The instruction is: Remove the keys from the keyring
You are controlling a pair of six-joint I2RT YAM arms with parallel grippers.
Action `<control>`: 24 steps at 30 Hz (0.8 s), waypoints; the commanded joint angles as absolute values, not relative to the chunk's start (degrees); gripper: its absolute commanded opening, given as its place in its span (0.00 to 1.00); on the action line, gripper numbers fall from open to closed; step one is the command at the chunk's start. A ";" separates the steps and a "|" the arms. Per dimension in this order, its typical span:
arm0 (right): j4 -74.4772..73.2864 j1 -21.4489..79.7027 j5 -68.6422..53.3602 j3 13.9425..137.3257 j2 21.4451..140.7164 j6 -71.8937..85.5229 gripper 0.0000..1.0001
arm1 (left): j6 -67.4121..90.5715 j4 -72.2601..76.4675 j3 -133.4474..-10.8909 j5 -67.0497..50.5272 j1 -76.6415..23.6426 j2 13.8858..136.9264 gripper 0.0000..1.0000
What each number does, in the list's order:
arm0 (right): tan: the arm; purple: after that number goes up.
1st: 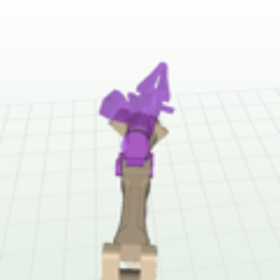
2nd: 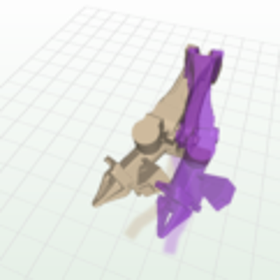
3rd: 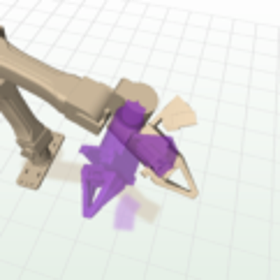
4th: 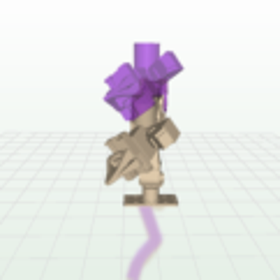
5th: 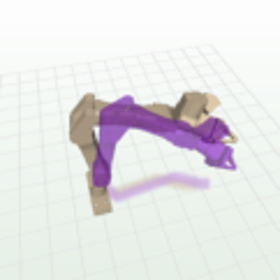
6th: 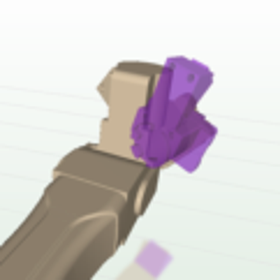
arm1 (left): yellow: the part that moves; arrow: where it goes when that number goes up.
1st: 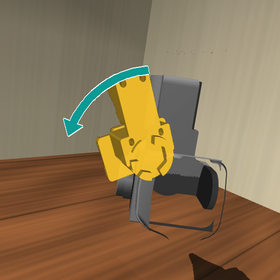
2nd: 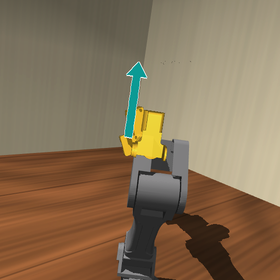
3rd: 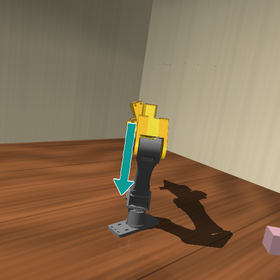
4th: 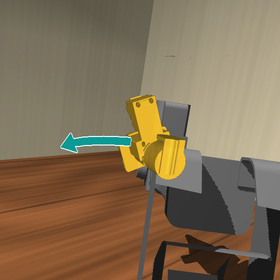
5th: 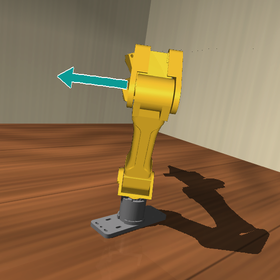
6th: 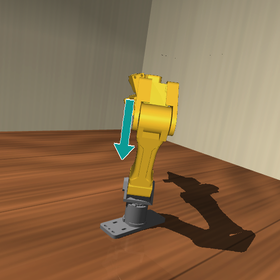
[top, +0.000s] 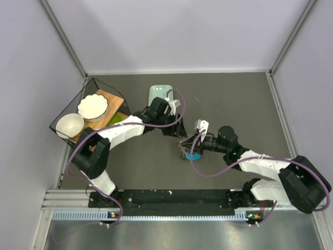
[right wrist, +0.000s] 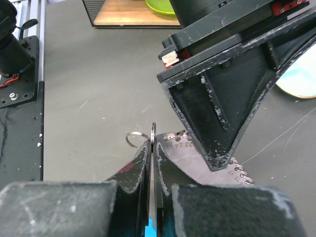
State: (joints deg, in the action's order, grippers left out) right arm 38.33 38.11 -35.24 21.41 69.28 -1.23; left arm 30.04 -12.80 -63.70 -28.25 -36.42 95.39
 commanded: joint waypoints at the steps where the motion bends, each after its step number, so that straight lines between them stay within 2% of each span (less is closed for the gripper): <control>1: 42.80 38.76 -35.77 22.06 69.26 -3.34 0.00 | 28.92 -14.76 -65.48 -31.28 -36.47 95.62 0.61; 5: 42.54 38.76 -35.42 22.15 69.52 -3.43 0.00 | 28.74 -16.35 -65.48 -34.27 -36.47 96.24 0.56; 8: 42.54 38.76 -35.59 22.24 69.87 -3.34 0.00 | 29.96 -14.86 -64.69 -35.68 -36.47 95.98 0.49; 10: 42.36 38.76 -35.60 22.50 70.14 -2.99 0.00 | 31.02 -13.01 -64.34 -37.52 -36.47 96.06 0.38; 12: 42.01 38.76 -35.07 22.76 70.05 -2.29 0.00 | 32.60 -11.70 -64.25 -40.77 -36.47 96.68 0.24; 13: 41.58 38.76 -34.72 22.85 69.87 -2.02 0.00 | 33.13 -10.73 -64.07 -41.74 -36.39 96.94 0.10; 15: 39.38 38.67 -33.05 23.81 69.17 -1.50 0.04 | 34.10 -10.37 -63.99 -42.71 -36.47 96.86 0.00; 17: 35.19 38.76 -31.48 24.95 68.30 -1.15 0.09 | 34.62 -9.76 -63.90 -42.72 -36.47 96.68 0.00; 18: 33.42 38.67 -30.51 26.53 67.77 -0.45 0.16 | 34.63 -9.84 -63.81 -42.54 -36.47 96.68 0.00; 21: 21.77 38.76 -23.48 31.53 65.84 5.43 0.29 | 35.24 -8.44 -63.37 -41.93 -36.47 95.45 0.00; 24: 13.92 38.67 -21.62 34.09 63.30 8.07 0.38 | 35.68 -5.90 -62.84 -40.52 -36.39 93.08 0.00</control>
